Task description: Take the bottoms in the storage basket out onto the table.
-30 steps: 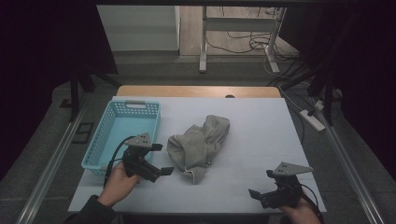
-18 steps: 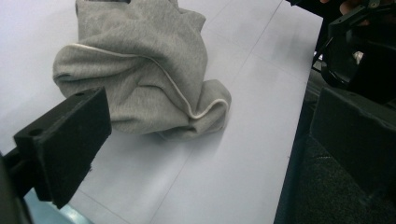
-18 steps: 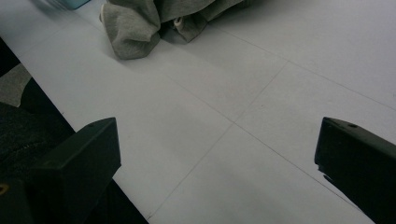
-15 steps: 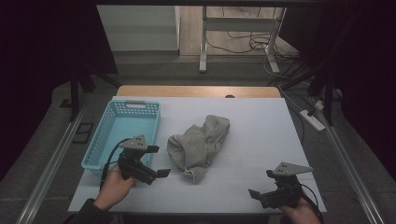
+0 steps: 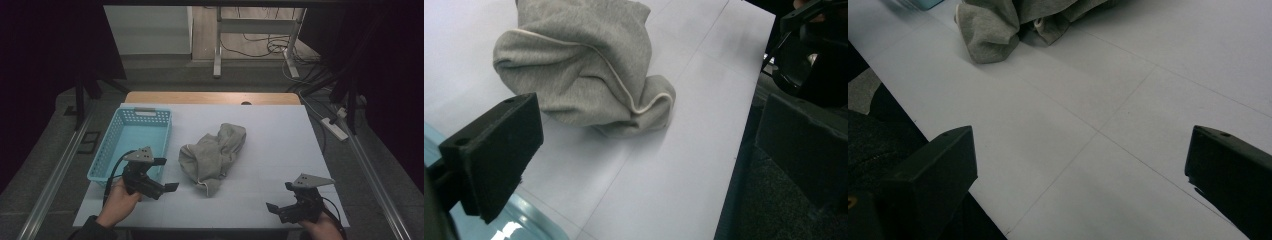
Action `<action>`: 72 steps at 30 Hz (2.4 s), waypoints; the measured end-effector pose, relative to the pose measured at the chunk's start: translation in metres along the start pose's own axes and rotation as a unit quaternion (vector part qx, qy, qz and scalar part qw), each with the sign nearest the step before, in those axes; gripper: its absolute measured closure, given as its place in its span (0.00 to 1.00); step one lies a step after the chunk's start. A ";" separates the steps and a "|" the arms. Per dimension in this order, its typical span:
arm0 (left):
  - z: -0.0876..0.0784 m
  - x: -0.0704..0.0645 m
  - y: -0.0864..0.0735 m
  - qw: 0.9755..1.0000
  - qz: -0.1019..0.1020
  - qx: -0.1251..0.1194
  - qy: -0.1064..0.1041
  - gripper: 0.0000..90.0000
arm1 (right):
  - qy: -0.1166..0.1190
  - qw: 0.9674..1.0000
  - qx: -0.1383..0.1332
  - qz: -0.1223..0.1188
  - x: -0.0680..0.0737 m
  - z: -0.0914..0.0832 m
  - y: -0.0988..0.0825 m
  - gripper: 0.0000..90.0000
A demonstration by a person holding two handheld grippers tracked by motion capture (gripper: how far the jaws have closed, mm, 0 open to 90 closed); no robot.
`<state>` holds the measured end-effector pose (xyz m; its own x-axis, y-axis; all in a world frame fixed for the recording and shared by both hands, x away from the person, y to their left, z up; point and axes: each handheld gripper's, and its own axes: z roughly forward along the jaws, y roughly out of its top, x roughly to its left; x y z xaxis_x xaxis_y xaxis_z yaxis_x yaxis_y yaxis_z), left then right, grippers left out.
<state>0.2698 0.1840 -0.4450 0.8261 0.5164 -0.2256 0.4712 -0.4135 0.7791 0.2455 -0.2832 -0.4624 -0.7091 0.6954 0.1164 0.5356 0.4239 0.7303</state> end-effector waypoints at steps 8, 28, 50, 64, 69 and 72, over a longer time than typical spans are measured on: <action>-0.004 0.000 -0.006 1.000 -0.005 0.000 0.006 0.00 | 0.000 1.000 0.000 0.000 0.000 0.000 0.000 0.01; -0.019 0.001 -0.021 1.000 -0.021 -0.006 0.023 0.00 | 0.000 1.000 0.002 0.000 0.000 0.000 0.000 0.01; -0.038 0.002 -0.041 0.998 -0.052 -0.020 0.039 0.00 | 0.000 1.000 0.004 0.002 0.000 0.001 0.000 0.01; -0.046 0.001 -0.055 0.996 -0.068 -0.023 0.044 0.00 | 0.000 1.000 0.004 0.002 0.000 0.001 0.000 0.01; -0.049 0.001 -0.061 0.996 -0.072 -0.024 0.048 0.00 | 0.000 1.000 0.005 0.002 0.000 0.001 0.000 0.01; -0.050 0.000 -0.065 0.996 -0.074 -0.023 0.050 0.00 | -0.001 1.000 0.006 0.001 0.000 0.001 0.000 0.01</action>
<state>0.2241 0.2488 -0.4660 0.7126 0.6424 -0.2818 0.5689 -0.2942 0.7680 0.2464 -0.2825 -0.4628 -0.7076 0.6969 0.1168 0.5426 0.4301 0.7215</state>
